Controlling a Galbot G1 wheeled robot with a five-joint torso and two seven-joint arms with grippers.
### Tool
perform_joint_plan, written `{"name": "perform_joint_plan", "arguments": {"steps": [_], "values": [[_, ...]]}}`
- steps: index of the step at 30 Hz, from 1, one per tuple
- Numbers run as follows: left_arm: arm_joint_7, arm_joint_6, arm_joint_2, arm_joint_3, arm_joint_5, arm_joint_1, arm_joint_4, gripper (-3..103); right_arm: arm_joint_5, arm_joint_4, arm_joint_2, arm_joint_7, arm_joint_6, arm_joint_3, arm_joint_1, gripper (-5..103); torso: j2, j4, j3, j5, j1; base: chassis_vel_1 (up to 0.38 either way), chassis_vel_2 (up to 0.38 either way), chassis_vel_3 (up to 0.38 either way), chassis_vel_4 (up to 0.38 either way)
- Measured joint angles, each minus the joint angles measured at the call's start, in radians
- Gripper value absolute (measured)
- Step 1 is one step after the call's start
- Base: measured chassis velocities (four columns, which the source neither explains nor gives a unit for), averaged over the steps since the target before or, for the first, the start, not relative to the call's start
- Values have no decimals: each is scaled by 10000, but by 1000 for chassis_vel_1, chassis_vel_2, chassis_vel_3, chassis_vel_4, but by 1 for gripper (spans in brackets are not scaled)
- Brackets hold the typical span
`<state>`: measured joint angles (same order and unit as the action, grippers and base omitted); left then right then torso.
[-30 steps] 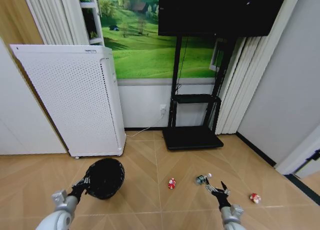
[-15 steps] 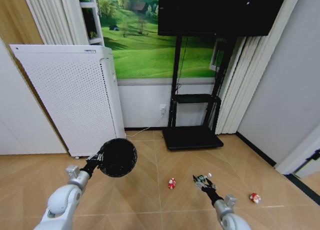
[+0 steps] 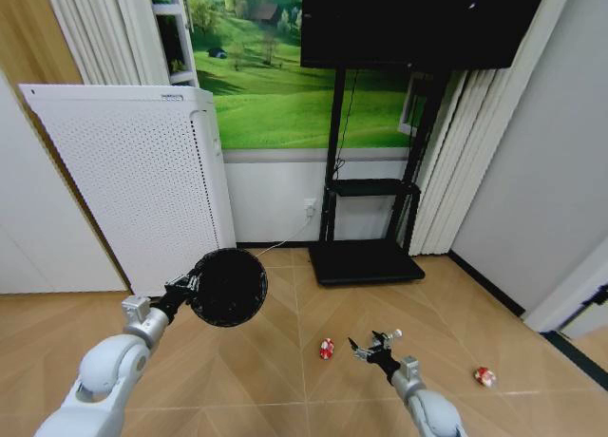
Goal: Pick up the trash bin and place the garbage on the floor into it.
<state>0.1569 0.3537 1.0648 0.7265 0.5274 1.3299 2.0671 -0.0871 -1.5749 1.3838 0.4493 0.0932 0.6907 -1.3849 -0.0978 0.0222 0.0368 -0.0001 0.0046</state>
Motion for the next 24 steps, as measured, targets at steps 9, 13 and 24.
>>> {"name": "perform_joint_plan", "arguments": {"steps": [9, 13, 24], "values": [[27, -10, 101, -226, -84, 78, 72, 7, -24, -116, 28, -57, -40, 163, -183, 100, -2, 2, -1, 0, -2, -61, 55, 59, -59], [28, -23, 156, -322, -130, 84, 44, 7, -32, -116, 10, -93, -48, 188, -191, 100, -1, -1, 1, 0, -1, -134, 140, 156, -150], [31, -152, 112, -912, -254, -186, -179, 7, -32, -32, 130, -337, -162, -41, -162, 100, -1, -2, 1, 0, 0, -95, 93, 97, -100]]}}
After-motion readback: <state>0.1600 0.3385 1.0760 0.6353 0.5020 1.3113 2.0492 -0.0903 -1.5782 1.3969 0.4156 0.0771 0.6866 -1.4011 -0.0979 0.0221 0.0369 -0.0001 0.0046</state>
